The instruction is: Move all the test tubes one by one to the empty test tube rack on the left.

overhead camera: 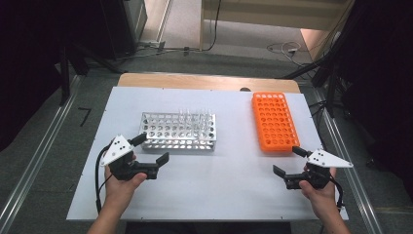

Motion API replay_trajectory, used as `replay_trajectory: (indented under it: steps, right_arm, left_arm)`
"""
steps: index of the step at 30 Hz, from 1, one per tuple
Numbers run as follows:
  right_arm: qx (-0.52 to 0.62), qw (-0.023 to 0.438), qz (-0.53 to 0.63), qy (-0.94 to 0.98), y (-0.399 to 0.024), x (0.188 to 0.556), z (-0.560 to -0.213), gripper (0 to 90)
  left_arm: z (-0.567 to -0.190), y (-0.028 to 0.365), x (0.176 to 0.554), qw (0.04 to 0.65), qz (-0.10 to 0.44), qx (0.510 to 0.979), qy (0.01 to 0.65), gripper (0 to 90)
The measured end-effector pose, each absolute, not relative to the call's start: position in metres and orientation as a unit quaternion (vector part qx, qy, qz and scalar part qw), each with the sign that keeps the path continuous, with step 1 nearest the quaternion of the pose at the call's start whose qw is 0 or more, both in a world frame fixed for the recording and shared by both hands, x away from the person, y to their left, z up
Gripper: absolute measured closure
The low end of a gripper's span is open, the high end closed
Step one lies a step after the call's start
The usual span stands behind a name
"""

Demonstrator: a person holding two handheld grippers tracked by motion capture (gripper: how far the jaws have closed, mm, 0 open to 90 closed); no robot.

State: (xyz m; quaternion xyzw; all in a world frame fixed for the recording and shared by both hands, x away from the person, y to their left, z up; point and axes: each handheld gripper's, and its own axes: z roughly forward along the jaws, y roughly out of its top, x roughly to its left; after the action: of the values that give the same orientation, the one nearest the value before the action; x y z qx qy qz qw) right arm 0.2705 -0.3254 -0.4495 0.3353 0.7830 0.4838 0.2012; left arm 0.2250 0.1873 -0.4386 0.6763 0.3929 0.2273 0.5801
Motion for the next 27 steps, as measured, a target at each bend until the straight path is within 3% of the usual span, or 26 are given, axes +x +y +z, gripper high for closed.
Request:
replay_trajectory:
  steps: [27]
  right_arm:
    - [0.366, 0.212, 0.487, 0.764, -0.350, 0.279, -0.458, 0.0]
  left_arm:
    - [-0.464, 0.223, 0.220, 0.580, 0.227, 0.666, 0.410, 0.0]
